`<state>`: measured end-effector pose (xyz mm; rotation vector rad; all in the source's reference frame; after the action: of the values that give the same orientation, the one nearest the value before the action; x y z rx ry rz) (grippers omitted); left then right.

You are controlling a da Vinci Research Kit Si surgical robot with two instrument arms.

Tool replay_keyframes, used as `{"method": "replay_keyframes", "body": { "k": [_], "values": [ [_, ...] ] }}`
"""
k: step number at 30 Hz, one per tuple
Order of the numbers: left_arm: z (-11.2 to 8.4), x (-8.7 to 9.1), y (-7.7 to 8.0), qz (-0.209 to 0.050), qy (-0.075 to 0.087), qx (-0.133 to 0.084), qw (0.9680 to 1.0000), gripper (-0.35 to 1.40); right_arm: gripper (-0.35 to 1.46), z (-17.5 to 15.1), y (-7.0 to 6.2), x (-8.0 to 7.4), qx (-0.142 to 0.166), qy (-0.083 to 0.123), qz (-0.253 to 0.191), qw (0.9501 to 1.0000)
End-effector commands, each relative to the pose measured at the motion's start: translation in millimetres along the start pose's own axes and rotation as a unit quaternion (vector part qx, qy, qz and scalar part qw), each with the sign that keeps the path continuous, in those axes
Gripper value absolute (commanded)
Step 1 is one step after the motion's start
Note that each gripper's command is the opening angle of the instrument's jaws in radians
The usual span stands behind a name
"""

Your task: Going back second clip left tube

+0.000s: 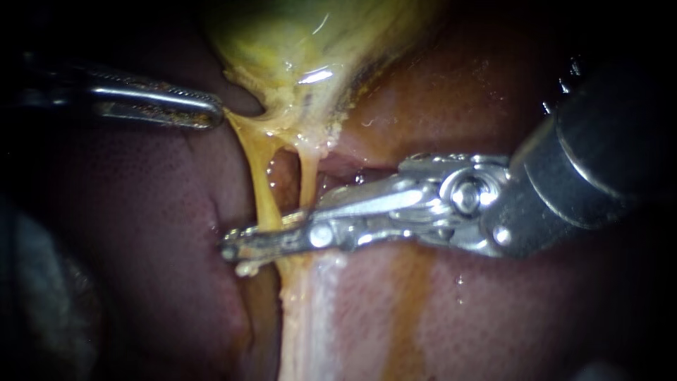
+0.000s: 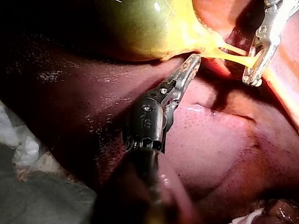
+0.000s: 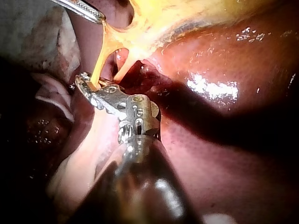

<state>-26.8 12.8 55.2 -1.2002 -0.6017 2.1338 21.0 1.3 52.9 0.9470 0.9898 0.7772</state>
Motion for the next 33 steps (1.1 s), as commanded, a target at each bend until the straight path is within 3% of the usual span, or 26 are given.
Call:
{"method": "replay_keyframes", "body": {
  "k": [1,4,9,17,23,27,32,33],
  "values": [
    [0.0,0.0,0.0,0.001,0.000,0.000,1.0000,-0.35,-0.32,0.3,0.1,-0.1,0.000,0.000,-0.001,1.0000],
    [0.0,0.0,0.0,0.001,0.000,0.000,1.0000,-0.35,0.15,1.0,0.5,-0.5,0.005,0.008,-0.018,0.9998],
    [0.0,0.0,0.0,-0.002,0.000,-0.001,1.0000,-0.35,0.38,2.2,1.7,-1.1,0.008,0.020,-0.043,0.9988],
    [0.0,0.0,0.1,-0.005,0.000,-0.001,1.0000,-0.35,0.47,2.2,4.6,-1.3,-0.025,0.035,-0.113,0.9926],
    [0.2,-0.2,0.1,-0.008,-0.001,-0.002,1.0000,-0.35,0.49,1.4,6.1,-1.2,-0.046,0.038,-0.140,0.9884],
    [0.2,-0.2,0.1,-0.007,-0.001,-0.003,1.0000,-0.35,0.50,1.1,6.3,-1.3,-0.053,0.032,-0.160,0.9852],
    [0.0,-0.3,0.1,-0.007,-0.001,-0.004,1.0000,-0.35,0.50,-0.7,5.4,-1.9,-0.054,0.023,-0.212,0.9755],
    [0.0,-0.4,0.1,-0.007,-0.001,-0.004,1.0000,-0.35,0.50,-1.7,5.1,-2.3,-0.053,0.020,-0.233,0.9709]
  ]
}}
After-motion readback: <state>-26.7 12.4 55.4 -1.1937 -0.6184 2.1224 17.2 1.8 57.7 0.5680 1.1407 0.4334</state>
